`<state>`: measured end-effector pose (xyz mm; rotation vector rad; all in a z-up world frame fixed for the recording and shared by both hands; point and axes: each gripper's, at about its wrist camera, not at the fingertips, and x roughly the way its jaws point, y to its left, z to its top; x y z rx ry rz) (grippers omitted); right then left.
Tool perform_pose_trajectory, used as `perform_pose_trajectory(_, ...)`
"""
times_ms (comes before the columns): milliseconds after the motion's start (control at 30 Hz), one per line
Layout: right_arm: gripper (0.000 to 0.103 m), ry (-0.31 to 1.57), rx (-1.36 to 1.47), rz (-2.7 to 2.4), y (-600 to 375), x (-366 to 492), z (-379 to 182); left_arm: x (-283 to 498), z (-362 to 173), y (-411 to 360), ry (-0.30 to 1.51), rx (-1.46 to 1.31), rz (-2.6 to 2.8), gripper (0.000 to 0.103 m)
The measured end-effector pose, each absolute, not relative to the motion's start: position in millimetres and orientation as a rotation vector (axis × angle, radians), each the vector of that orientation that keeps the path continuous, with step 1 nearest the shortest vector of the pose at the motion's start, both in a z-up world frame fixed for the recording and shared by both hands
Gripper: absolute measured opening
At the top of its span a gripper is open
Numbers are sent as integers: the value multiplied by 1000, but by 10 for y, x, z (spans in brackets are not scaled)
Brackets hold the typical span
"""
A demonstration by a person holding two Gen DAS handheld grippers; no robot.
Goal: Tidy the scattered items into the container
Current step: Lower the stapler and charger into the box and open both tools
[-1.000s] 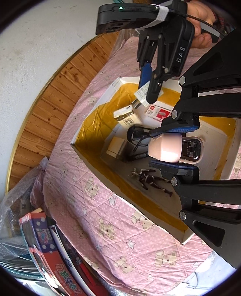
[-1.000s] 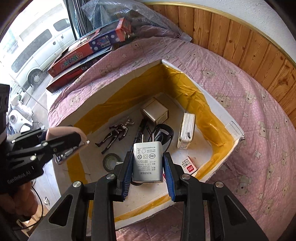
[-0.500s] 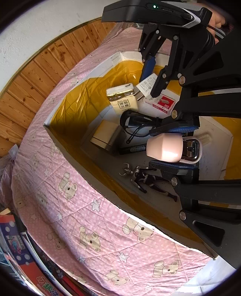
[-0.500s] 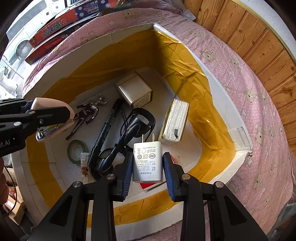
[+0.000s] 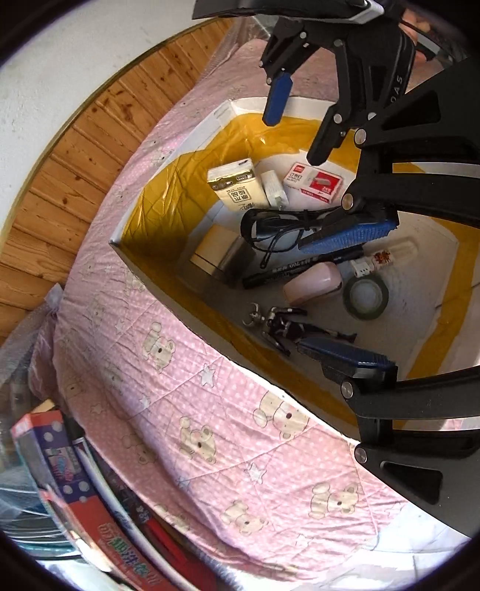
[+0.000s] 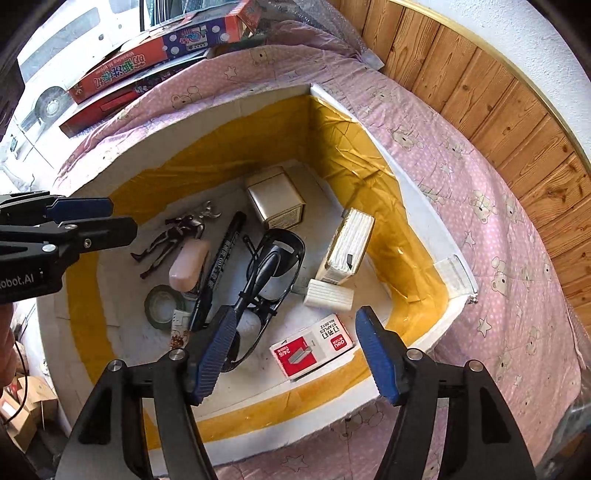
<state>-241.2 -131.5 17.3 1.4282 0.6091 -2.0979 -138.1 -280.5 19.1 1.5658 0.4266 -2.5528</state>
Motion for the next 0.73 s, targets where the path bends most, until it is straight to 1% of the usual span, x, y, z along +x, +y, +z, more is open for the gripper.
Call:
perform_pose_trajectory(67, 68, 598, 1408, -2103, -1283, -2322, 243, -1248, 276, -2723, 380, 1511, -2580, 51)
perform_pose_trajectory(200, 68, 578, 1381, -2088, -1223, -2038, 333, -1022, 370, -2612, 342, 1414, -2589, 52)
perform_pose_trajectory(233, 68, 581, 1376, -2077, -1212, -1941, 345, -970, 388, -2585, 341, 1401, -2592, 58)
perform_pose_trajectory(300, 68, 597, 1362, -2059, -1195, -1762, 348, -875, 411, -2528, 348, 1387, -2592, 64)
perform_pose_trajectory(467, 68, 624, 1350, -2024, -1125, -1439, 337, -680, 475, -2407, 357, 1351, -2612, 66)
perform_pose_trajectory(733, 68, 584, 1349, -2047, -990, -1264, 358, -445, 618, -2285, 342, 1290, -2654, 66)
